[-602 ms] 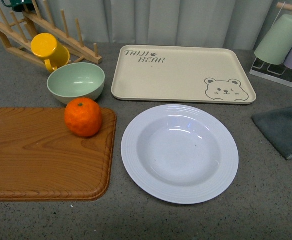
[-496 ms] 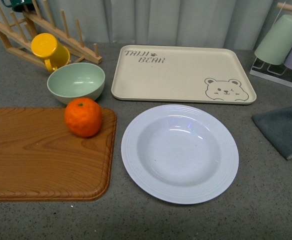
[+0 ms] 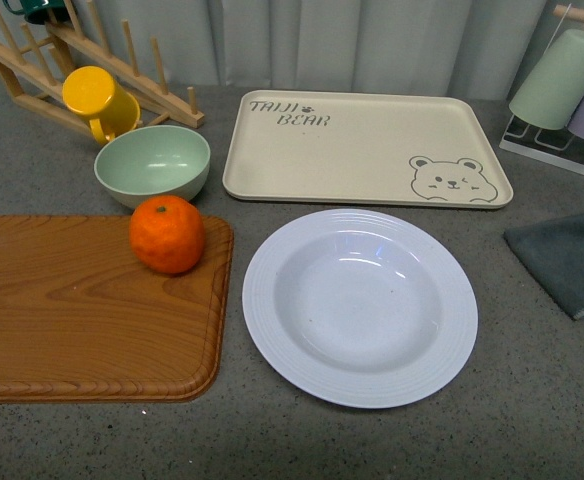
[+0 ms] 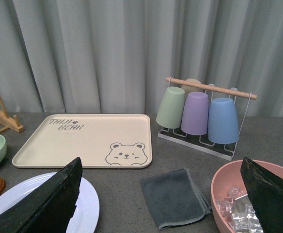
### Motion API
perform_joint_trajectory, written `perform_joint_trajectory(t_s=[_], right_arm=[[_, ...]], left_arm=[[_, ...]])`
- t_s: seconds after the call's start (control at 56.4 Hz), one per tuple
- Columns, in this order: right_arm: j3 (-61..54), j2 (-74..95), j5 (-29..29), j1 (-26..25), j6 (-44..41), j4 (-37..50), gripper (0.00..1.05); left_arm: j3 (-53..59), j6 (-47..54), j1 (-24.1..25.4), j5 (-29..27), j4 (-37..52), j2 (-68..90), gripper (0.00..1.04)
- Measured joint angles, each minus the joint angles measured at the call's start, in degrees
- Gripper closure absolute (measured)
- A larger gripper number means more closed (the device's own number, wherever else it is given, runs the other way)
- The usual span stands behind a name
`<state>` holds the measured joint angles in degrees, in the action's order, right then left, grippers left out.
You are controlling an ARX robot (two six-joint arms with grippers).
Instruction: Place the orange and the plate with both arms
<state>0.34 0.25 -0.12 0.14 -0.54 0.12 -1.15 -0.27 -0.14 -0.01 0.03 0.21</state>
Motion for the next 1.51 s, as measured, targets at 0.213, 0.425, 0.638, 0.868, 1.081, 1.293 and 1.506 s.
perform_joint_trajectory(t_s=[0.213, 0.425, 0.638, 0.868, 1.081, 1.293, 1.506], right_arm=[[0.0, 0.0, 0.0, 0.0, 0.0, 0.0, 0.09], [0.0, 0.0, 0.0, 0.0, 0.0, 0.0, 0.09], [0.0, 0.0, 0.0, 0.0, 0.0, 0.0, 0.09], [0.0, 0.0, 0.0, 0.0, 0.0, 0.0, 0.09], [0.0, 0.0, 0.0, 0.0, 0.0, 0.0, 0.09], [0.0, 0.0, 0.0, 0.0, 0.0, 0.0, 0.09], [0.0, 0.0, 0.0, 0.0, 0.0, 0.0, 0.09]], left_arm=[[0.0, 0.0, 0.0, 0.0, 0.0, 0.0, 0.06], [0.0, 0.0, 0.0, 0.0, 0.0, 0.0, 0.06], [0.0, 0.0, 0.0, 0.0, 0.0, 0.0, 0.06], [0.0, 0.0, 0.0, 0.0, 0.0, 0.0, 0.06], [0.0, 0.0, 0.0, 0.0, 0.0, 0.0, 0.06], [0.0, 0.0, 0.0, 0.0, 0.0, 0.0, 0.06], [0.0, 0.0, 0.0, 0.0, 0.0, 0.0, 0.06]])
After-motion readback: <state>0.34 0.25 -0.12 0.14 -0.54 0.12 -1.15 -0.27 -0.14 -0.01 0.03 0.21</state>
